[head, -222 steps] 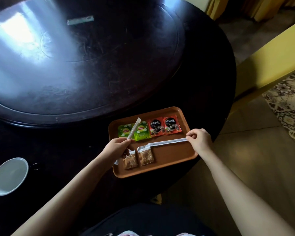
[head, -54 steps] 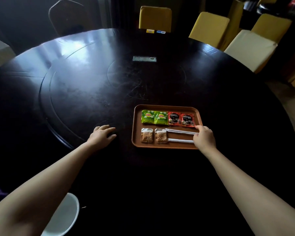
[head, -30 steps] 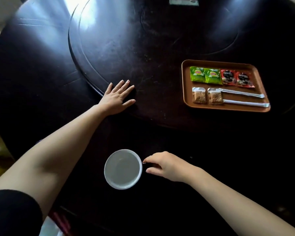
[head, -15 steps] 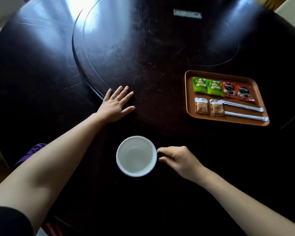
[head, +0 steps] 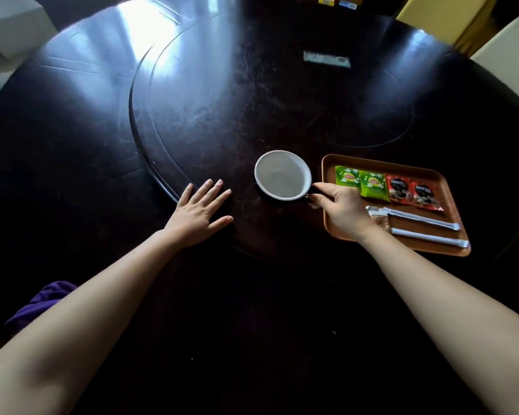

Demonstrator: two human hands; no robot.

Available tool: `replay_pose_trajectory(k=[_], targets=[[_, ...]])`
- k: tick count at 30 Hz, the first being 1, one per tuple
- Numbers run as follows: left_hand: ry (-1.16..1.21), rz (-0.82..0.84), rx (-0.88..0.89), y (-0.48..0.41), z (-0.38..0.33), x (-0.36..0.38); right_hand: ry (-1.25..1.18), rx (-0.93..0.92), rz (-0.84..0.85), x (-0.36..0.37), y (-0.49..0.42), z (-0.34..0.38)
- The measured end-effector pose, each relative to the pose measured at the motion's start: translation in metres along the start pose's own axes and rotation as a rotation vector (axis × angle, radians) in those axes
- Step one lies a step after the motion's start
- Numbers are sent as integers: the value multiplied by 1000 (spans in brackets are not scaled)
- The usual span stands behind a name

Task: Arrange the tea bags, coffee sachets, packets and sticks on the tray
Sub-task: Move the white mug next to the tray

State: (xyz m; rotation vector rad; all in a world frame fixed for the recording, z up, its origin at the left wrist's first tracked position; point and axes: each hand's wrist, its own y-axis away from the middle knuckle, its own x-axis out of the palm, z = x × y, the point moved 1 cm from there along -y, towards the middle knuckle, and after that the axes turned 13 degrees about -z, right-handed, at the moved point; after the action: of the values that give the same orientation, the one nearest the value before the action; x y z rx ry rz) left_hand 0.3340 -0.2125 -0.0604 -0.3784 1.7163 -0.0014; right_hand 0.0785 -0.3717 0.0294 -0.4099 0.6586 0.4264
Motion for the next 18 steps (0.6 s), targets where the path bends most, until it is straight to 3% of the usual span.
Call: replay_pose_trajectory(k=[5,18], targets=[[1,34,-5,-1,0,-1,95,6,45,2,-19,-13],[29,163,-92,-4,-17,-19,50,133,195,-3,-33,-11]])
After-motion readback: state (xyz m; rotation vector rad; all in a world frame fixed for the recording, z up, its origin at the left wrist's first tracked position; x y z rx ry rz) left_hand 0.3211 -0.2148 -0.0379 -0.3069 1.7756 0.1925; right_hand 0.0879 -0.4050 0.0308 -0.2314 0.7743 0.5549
